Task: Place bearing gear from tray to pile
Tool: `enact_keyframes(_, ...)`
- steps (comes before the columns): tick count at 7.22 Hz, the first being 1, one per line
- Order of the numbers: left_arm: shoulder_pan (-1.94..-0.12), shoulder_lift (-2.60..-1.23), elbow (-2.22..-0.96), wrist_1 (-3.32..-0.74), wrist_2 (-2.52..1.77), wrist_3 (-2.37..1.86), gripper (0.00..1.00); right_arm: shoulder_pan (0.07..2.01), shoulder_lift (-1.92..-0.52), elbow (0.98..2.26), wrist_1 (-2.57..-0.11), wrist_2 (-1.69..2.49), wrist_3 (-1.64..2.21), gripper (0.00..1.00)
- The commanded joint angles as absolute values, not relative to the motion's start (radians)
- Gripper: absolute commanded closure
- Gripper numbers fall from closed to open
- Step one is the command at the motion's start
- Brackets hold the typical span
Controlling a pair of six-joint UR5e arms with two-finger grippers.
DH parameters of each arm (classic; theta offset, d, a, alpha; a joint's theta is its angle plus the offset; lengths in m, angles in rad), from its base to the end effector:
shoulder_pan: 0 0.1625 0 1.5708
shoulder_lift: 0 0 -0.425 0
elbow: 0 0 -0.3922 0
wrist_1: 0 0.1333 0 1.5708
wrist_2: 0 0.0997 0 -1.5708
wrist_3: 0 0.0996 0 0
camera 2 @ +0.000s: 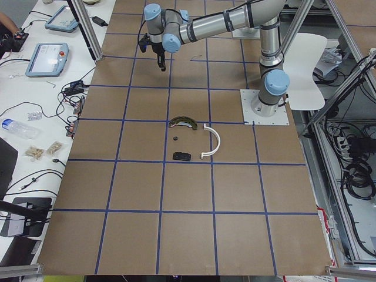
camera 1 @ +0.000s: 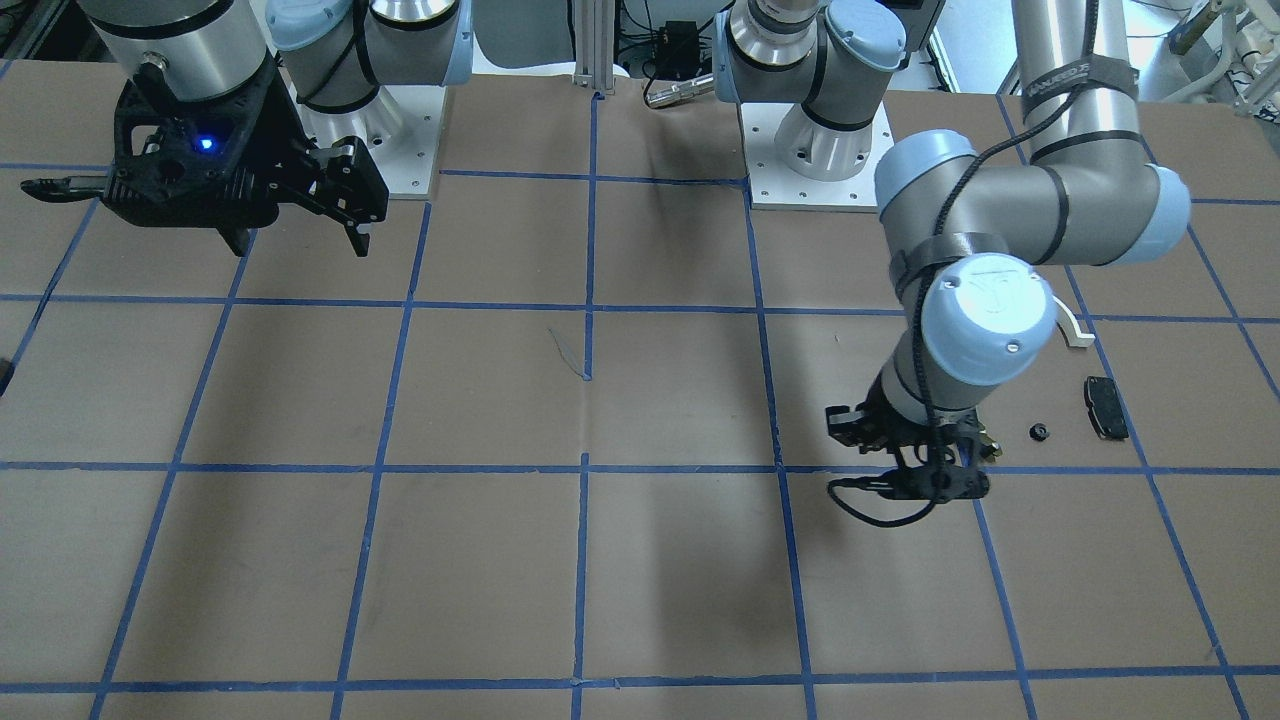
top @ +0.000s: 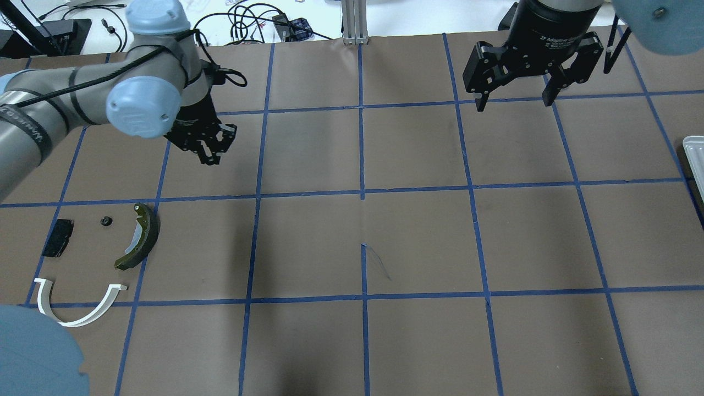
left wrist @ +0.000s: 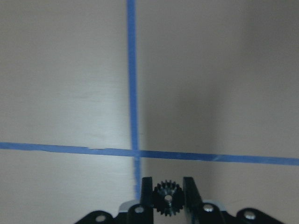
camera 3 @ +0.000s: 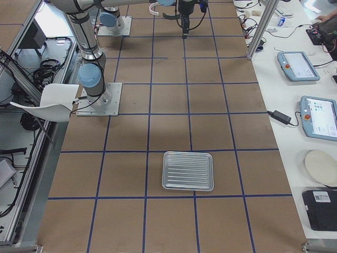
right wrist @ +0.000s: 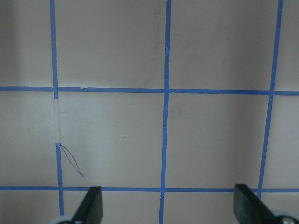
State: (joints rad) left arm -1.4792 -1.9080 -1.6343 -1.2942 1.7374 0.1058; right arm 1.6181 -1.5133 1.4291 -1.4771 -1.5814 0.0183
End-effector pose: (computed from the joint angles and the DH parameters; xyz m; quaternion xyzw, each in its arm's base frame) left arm -0.0625 -0.5967 0.3008 0.0122 0.9946 0.0697 0.0766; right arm 0.1564 -0.5072 0.5192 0.0145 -0.9999 -0.0046 0.0055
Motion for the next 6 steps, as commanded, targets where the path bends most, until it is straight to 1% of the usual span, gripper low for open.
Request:
enact_keyframes(1, -1.334, -1.888, -1.641, -1.319, 1.781, 0.259, 1.0, 1.618, -1.513, 1.43, -1.476, -1.575, 0.018, 0.0)
enact_keyframes(2, -1.262, -1.887, -1.655, -1.322, 1.805, 0.385, 1.0, 1.618, -1.513, 1.437, -1.477, -1.574, 0.018, 0.0)
enact_keyframes(3, -1.174, -1.89, -1.698, -1.301, 1.804, 0.491, 1.0, 1.618, -1.513, 1.442, -1.477, -1.572, 0.018, 0.0)
enact_keyframes(4, -1.107, -1.89, -1.757, -1.211, 1.798, 0.556, 1.0, 1.618, -1.513, 1.448, -1.476, -1.572, 0.018, 0.0)
enact_keyframes(5, -1.06, -1.887, -1.846, -1.092, 1.795, 0.64, 1.0, 1.618, -1.514, 1.453, -1.477, -1.572, 0.018, 0.0)
enact_keyframes(6, -1.033, -1.89, -1.949, -0.916, 1.777, 0.658, 1.0, 1.618, -1.514, 1.453, -1.476, -1.572, 0.018, 0.0)
